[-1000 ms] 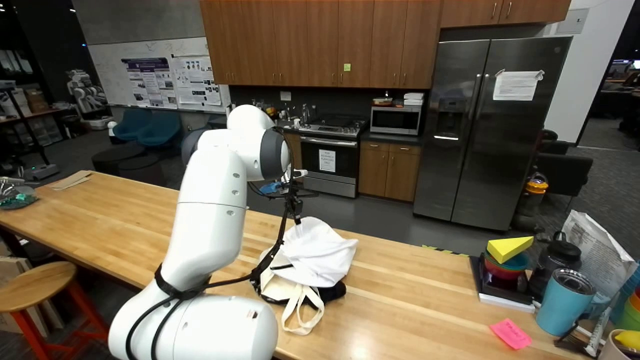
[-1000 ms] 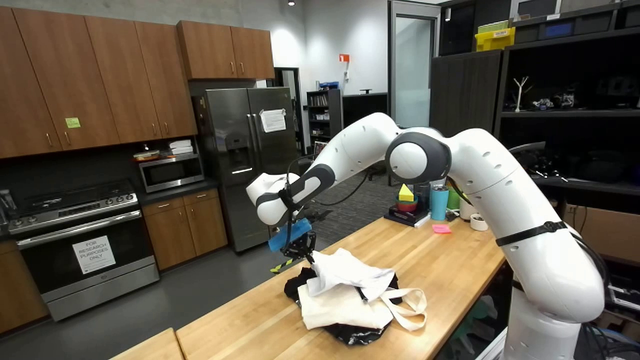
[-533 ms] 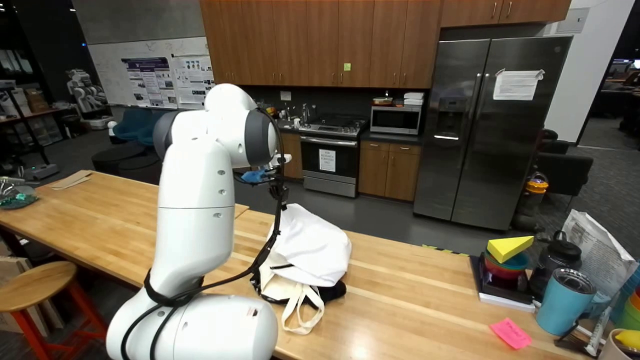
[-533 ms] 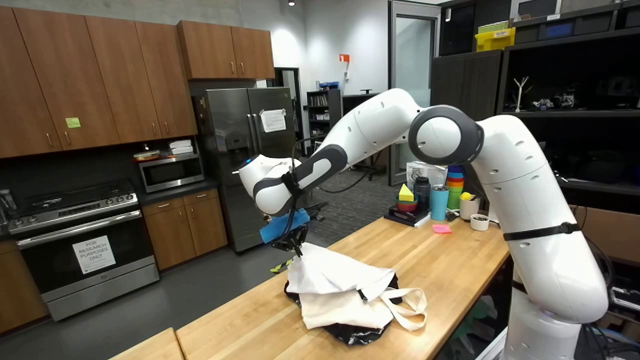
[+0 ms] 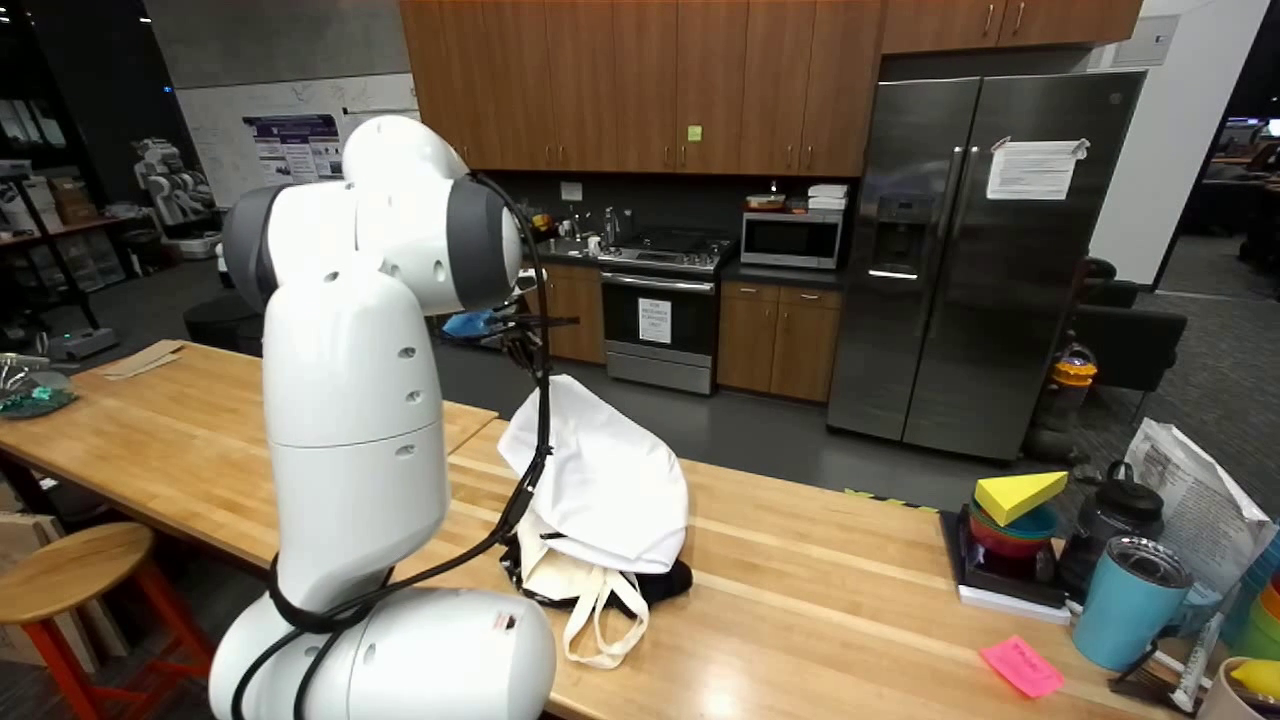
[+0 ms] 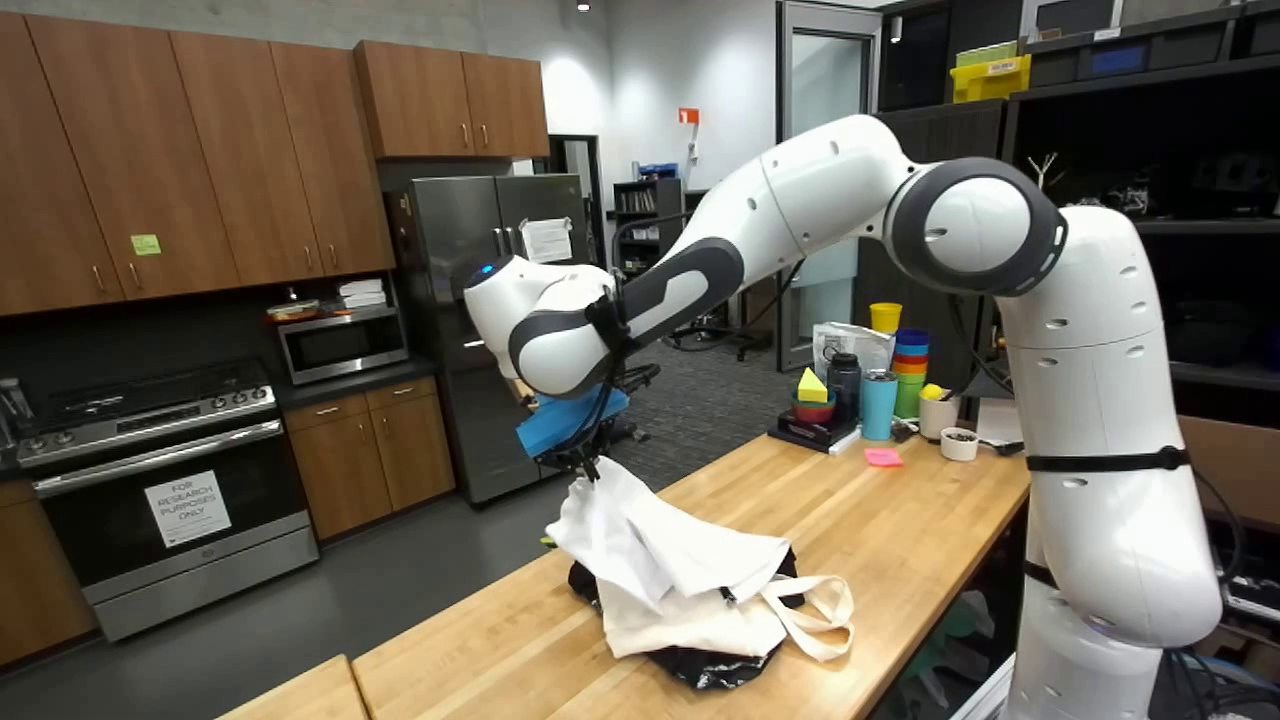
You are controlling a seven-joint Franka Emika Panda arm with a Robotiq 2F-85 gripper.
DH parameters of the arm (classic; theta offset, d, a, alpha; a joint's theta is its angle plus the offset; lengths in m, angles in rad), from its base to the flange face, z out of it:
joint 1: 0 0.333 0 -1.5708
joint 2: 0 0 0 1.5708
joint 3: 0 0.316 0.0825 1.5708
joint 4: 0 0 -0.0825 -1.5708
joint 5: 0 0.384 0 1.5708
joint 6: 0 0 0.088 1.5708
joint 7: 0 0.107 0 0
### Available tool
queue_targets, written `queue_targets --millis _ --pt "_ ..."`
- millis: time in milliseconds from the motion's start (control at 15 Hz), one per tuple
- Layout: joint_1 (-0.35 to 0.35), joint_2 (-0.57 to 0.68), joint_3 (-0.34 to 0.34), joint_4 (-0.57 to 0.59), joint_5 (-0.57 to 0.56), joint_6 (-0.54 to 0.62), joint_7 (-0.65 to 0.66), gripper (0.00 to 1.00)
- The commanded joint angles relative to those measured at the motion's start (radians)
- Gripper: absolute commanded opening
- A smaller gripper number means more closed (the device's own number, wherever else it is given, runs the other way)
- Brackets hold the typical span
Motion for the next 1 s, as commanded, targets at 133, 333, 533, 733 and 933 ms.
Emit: queue_targets --millis 133,333,533,733,933 --pt "-0.025 -0.059 0.041 -0.03 -0.013 -0.008 0.0 0.02" --pt "-0.033 -0.085 0.045 -0.052 -0.013 -0.007 -0.002 0.02" --pt "-0.031 -0.098 0.047 -0.072 -0.022 0.013 0.011 0.0" --pt "0.007 -0.094 0.086 -0.048 -0.115 0.016 0.02 0.0" --pt "0.064 -0.074 0.143 0.012 -0.241 -0.027 0.023 0.0"
